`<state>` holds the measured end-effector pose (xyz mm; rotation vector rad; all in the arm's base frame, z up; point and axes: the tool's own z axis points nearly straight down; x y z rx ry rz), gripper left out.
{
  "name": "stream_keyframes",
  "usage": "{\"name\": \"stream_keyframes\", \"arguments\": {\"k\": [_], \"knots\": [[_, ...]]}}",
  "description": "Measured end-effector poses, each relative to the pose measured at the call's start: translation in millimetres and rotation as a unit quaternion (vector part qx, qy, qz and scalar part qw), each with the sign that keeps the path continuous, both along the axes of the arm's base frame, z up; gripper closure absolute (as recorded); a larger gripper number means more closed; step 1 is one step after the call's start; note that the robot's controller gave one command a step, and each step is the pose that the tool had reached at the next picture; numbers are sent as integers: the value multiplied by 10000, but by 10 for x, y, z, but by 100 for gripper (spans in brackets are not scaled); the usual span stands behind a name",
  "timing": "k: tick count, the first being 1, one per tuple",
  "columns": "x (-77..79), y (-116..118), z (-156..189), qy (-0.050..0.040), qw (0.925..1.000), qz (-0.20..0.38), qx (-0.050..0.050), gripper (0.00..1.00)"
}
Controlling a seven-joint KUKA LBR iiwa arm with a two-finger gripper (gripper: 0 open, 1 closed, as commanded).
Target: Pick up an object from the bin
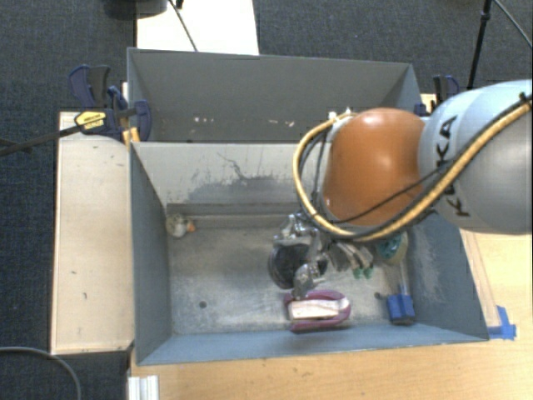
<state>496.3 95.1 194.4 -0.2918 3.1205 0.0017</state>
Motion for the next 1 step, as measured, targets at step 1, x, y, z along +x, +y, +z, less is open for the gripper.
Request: {"name": "stream_keyframes", "arguments": {"k": [1], "knots": [[925, 32, 909, -25, 9940, 1097, -9, 100]]}}
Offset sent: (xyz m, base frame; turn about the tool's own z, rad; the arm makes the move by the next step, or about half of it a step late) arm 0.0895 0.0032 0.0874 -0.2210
